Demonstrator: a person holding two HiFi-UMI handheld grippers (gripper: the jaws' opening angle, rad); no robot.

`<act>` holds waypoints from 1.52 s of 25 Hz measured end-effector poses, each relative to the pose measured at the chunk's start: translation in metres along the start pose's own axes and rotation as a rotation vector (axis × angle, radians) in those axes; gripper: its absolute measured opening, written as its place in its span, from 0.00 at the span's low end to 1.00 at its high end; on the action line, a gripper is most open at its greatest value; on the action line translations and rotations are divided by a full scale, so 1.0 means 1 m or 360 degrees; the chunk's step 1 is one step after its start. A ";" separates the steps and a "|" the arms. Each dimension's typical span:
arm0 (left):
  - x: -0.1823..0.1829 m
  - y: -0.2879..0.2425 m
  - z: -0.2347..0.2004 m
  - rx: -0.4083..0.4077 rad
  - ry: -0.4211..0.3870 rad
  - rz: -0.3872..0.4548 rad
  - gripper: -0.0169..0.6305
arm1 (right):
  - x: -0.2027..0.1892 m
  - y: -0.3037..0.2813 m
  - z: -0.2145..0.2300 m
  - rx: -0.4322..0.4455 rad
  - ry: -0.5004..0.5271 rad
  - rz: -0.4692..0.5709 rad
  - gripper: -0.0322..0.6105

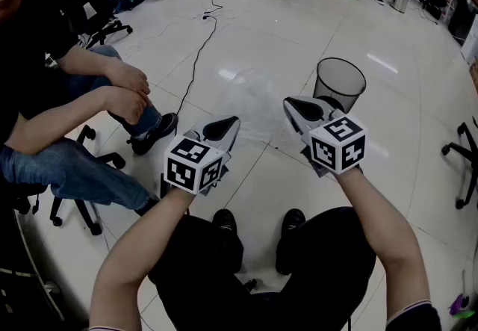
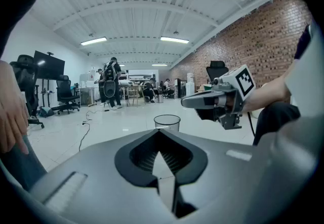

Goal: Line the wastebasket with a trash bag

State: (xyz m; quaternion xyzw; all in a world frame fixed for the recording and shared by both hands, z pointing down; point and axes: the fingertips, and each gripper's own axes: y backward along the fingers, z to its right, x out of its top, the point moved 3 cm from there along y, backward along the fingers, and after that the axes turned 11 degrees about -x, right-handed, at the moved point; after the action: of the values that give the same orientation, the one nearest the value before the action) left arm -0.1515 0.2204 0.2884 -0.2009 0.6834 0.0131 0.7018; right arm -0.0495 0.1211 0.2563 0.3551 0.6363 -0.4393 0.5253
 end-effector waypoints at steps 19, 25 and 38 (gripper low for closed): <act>0.007 0.001 -0.035 0.0106 -0.0075 -0.0057 0.05 | 0.012 -0.016 0.001 0.0070 0.0030 -0.0014 0.05; -0.012 0.002 -0.061 0.0132 -0.0033 -0.0044 0.05 | 0.001 -0.036 0.008 0.0063 0.0042 -0.0051 0.05; -0.051 -0.030 -0.098 0.0195 0.0084 -0.0158 0.05 | -0.041 -0.053 0.060 0.0034 0.0009 -0.0150 0.05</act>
State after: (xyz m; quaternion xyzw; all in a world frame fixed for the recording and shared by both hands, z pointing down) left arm -0.2396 0.1761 0.3467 -0.1915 0.6904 -0.0691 0.6942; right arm -0.0682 0.0462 0.3022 0.3316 0.6492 -0.4692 0.4984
